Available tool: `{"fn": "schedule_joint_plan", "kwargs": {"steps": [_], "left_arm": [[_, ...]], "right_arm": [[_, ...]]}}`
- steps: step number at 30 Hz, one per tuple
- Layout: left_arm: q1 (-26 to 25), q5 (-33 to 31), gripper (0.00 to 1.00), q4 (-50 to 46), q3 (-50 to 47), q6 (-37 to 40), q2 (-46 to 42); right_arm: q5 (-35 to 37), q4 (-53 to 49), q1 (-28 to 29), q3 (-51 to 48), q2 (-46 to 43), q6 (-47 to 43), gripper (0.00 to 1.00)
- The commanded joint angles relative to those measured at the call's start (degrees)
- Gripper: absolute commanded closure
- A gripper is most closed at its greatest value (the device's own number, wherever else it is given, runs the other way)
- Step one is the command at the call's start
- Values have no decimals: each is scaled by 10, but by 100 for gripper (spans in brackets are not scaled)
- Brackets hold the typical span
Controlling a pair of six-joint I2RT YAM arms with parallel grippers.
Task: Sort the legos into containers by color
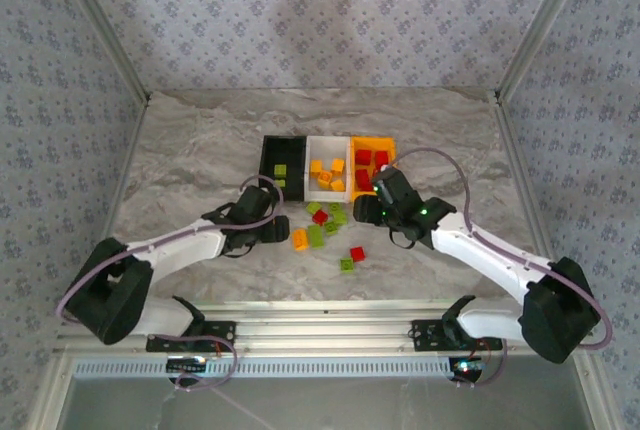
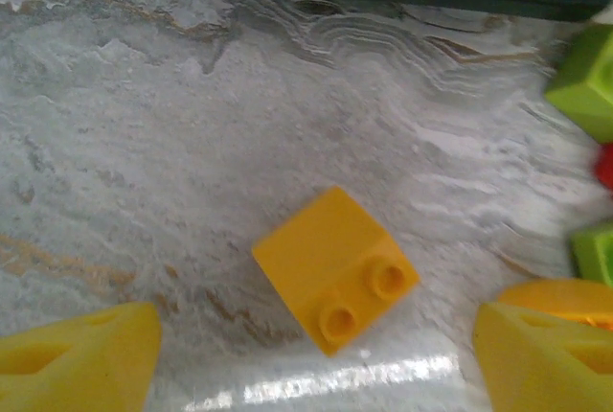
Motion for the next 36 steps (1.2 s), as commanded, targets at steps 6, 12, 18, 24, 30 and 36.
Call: {"fn": "schedule_joint_plan", "kwargs": {"steps": [6, 12, 18, 24, 30, 36], "left_arm": [[20, 42, 28, 66, 25, -20, 77], [20, 44, 42, 71, 26, -23, 99], [20, 48, 55, 58, 19, -21, 82], [19, 47, 64, 24, 3, -20, 17], [8, 44, 65, -46, 31, -14, -83], [-21, 41, 65, -66, 158, 6, -53]], "right_arm": [[23, -1, 1, -27, -43, 4, 37], [24, -1, -5, -37, -57, 3, 37], [22, 4, -9, -41, -60, 3, 37], [20, 8, -10, -44, -61, 5, 37], [21, 16, -11, -52, -67, 12, 37], [19, 27, -12, -68, -76, 23, 37]]}}
